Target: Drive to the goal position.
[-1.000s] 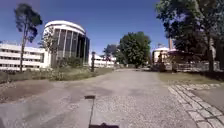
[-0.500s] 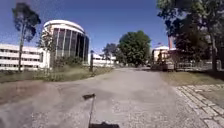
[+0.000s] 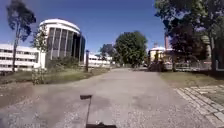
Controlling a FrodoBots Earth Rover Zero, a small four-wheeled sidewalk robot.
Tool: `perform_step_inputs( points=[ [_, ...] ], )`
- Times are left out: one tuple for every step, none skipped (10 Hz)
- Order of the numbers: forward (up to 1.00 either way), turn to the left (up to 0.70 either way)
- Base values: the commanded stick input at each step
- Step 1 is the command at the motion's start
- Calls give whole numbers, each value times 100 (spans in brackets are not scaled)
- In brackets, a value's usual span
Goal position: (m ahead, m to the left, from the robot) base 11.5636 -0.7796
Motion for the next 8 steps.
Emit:
perform_step_inputs(
  points=[
    [60, -15],
    [60, -15],
    [60, -15],
    [60, -15],
    [60, -15],
    [60, -15],
    [60, -15],
    [60, -15]
  ],
)
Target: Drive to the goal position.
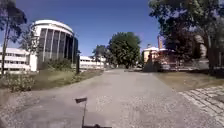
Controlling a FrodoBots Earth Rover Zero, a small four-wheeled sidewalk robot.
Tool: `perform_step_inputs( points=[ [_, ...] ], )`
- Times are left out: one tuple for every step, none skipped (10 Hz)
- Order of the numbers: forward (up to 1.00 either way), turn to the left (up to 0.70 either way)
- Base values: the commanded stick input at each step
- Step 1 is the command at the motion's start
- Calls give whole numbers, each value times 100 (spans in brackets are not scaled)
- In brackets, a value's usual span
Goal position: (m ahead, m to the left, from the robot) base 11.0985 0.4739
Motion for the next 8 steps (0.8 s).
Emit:
perform_step_inputs(
  points=[
    [60, -15],
    [60, -15],
    [60, -15],
    [60, -15],
    [60, -15],
    [60, -15],
    [60, -15],
    [60, -15]
  ],
)
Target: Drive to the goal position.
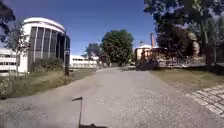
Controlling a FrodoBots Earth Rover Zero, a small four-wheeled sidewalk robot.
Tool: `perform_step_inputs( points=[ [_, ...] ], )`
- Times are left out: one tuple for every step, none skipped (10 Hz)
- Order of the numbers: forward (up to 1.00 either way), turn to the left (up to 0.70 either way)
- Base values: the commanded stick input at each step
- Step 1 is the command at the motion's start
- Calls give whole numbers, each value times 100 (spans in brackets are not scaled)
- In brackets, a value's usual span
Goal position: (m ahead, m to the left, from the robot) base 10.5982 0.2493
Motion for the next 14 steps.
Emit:
perform_step_inputs(
  points=[
    [60, -15],
    [60, -15],
    [60, -15],
    [60, -15],
    [60, -14],
    [60, -1],
    [60, 0],
    [60, 0],
    [60, 0],
    [60, 0],
    [60, 0],
    [60, 0],
    [60, 0],
    [60, 0]
  ],
)
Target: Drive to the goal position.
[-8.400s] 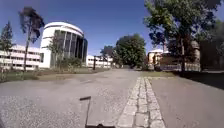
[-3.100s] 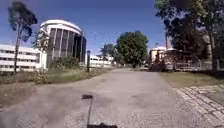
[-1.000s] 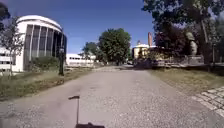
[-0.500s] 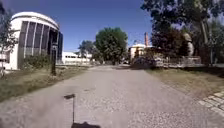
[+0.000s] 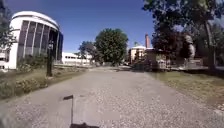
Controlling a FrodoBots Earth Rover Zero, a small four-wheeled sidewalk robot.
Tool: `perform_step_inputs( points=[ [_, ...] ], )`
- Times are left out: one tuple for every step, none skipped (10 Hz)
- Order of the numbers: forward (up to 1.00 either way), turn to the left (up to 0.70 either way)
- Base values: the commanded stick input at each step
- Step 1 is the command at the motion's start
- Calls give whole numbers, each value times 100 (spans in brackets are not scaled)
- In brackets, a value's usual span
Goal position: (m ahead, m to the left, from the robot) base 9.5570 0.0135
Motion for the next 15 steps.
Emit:
perform_step_inputs(
  points=[
    [60, 0],
    [60, 0],
    [60, 0],
    [60, 0],
    [60, 0],
    [60, 0],
    [60, 0],
    [60, 0],
    [60, 0],
    [60, 0],
    [60, 0],
    [60, 0],
    [60, 0],
    [60, 0],
    [60, 0]
  ],
)
